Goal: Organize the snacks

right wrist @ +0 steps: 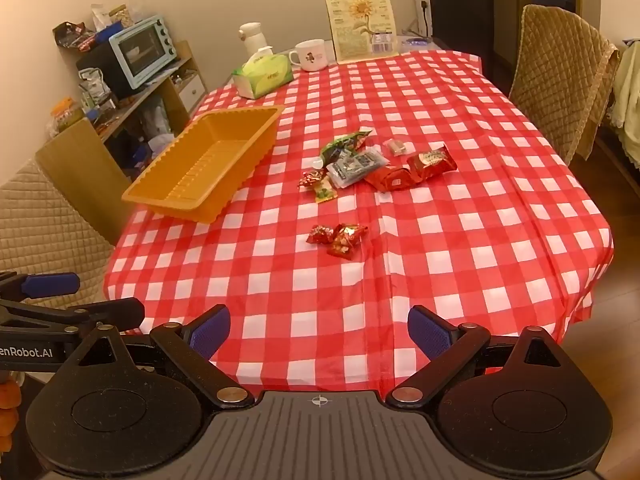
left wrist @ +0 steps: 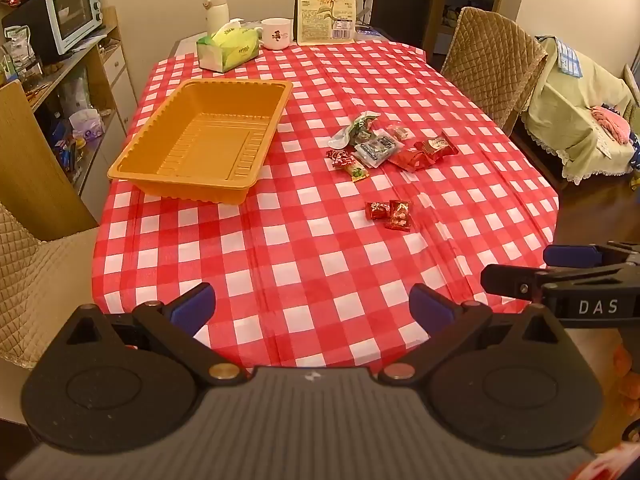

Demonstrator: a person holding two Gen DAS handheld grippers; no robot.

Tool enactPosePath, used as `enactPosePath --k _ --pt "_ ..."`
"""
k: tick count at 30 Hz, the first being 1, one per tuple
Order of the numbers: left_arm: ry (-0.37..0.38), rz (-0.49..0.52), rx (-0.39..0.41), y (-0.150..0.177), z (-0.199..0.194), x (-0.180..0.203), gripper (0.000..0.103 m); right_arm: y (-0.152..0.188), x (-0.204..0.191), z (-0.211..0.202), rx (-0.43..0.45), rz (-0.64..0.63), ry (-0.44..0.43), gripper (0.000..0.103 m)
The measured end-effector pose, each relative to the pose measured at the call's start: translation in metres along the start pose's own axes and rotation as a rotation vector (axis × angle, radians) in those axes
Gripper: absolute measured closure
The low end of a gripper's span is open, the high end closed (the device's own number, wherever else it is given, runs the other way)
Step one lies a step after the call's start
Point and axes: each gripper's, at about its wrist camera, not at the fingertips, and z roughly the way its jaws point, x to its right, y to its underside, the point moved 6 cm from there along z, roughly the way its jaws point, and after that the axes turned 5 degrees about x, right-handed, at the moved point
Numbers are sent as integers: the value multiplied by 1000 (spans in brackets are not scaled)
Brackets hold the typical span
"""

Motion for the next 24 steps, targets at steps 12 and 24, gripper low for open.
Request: enactPosePath --k 12,24 --pt "3 5 -5 1 4 5 0 -2 2 2 2 1 0 8" --pt "5 2 -8 -1 6 5 0 -4 2 5 -1 2 2 8"
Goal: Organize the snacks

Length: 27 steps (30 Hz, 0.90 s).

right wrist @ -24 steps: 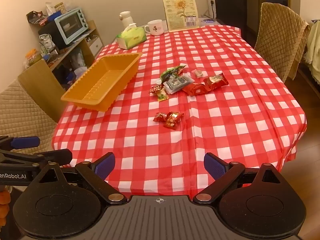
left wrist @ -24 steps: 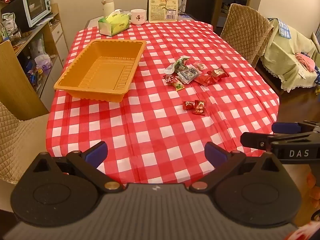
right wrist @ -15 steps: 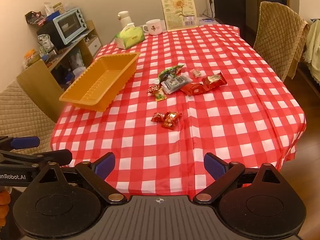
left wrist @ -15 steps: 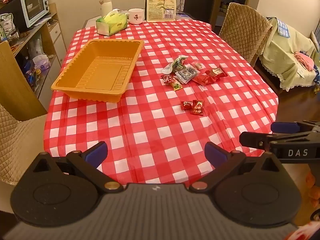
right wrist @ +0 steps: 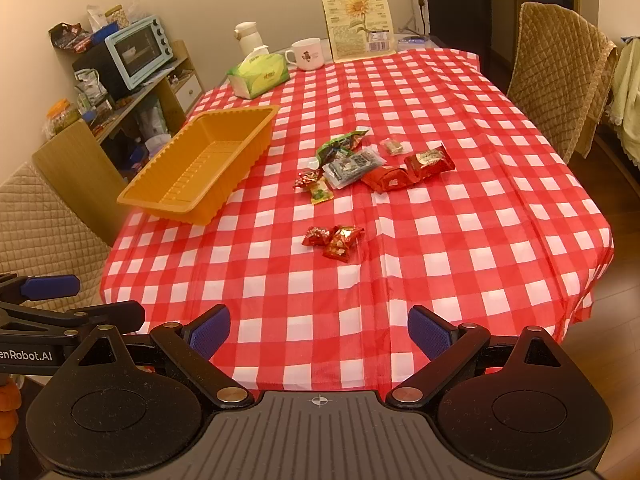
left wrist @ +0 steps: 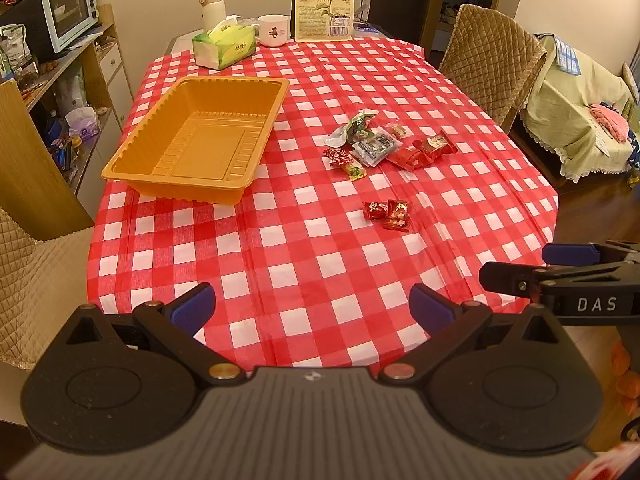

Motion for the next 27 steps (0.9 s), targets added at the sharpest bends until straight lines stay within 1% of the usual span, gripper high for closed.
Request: enactPosePath --k 27 --pt "2 -3 -5 0 6 -2 0 -2 2 3 -2 0 2 8"
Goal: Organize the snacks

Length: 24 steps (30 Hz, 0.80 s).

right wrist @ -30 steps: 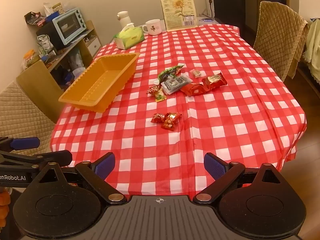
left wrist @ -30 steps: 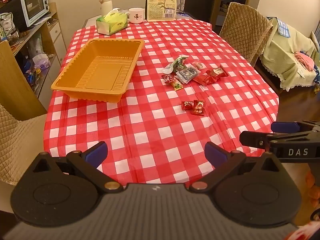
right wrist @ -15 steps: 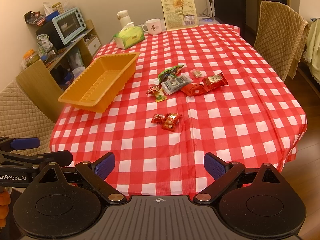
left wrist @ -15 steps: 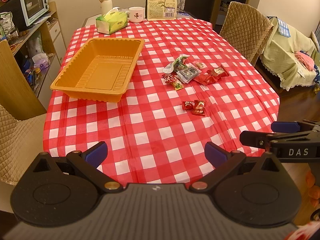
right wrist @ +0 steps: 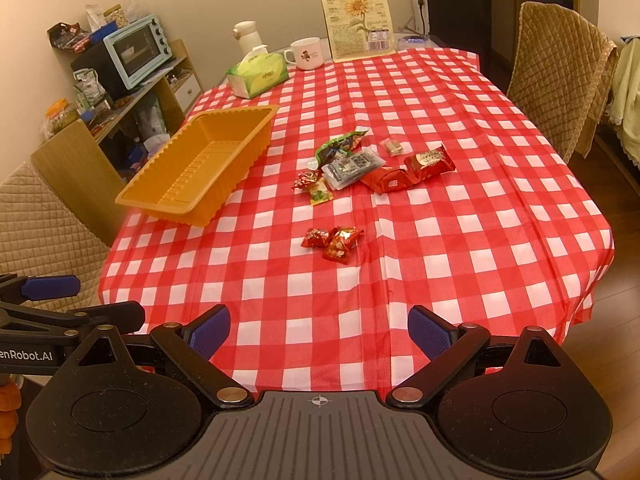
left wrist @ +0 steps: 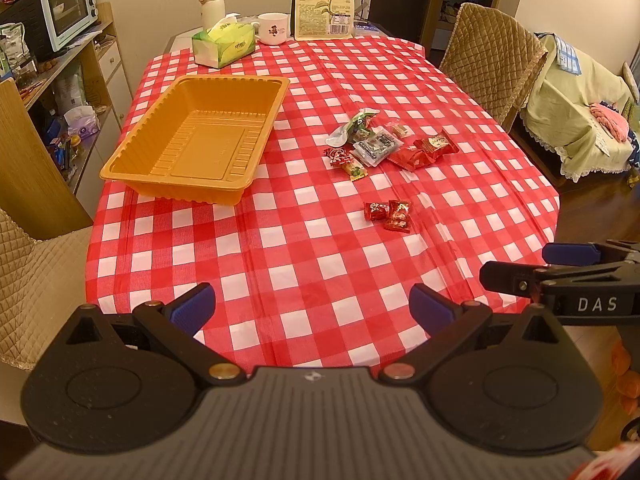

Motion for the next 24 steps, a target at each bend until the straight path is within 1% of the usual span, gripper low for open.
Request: enactPosePath --k 24 --pt "0 0 -2 0 2 0 0 -2 1 4 -2 0 1 8"
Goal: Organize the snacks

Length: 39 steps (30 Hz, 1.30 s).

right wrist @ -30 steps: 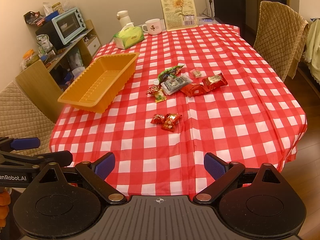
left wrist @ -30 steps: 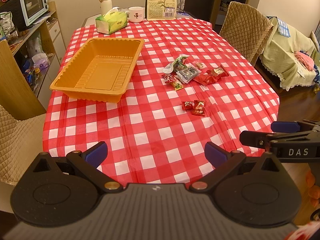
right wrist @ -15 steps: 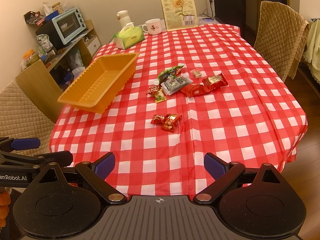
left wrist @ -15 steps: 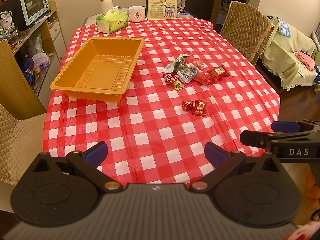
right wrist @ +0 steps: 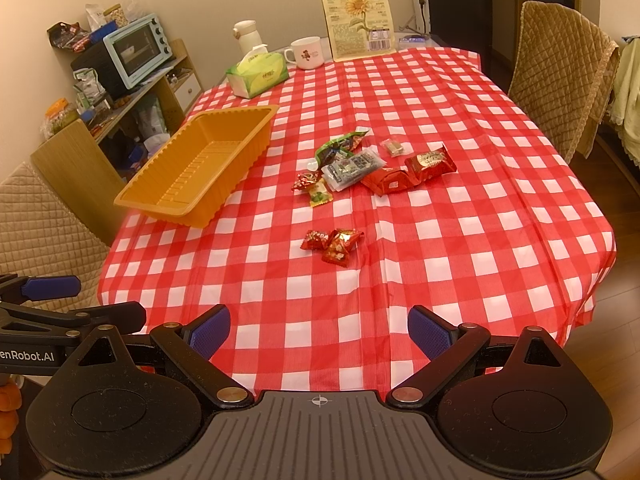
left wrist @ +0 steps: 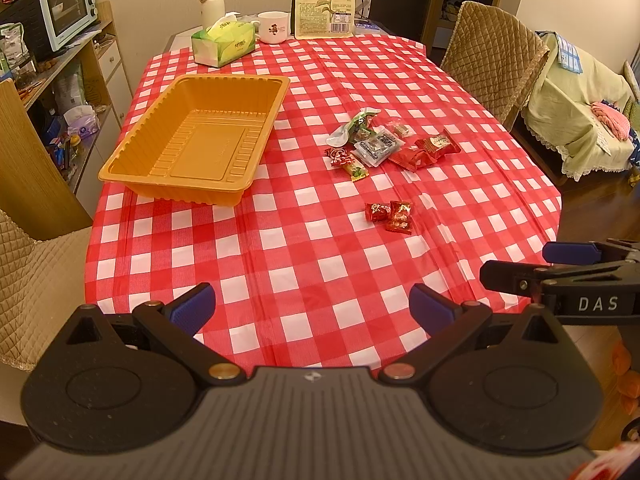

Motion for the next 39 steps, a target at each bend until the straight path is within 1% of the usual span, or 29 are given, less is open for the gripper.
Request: enactPosePath --k 25,32,39 --pt "0 1 -3 0 3 -1 0 -3 2 5 -2 0 0 8" --pt "0 0 -4 0 3 -1 0 -8 -1 4 -3 1 0 8" --pt "12 9 -1 1 11 1 0 -3 17 10 -4 14 5 8"
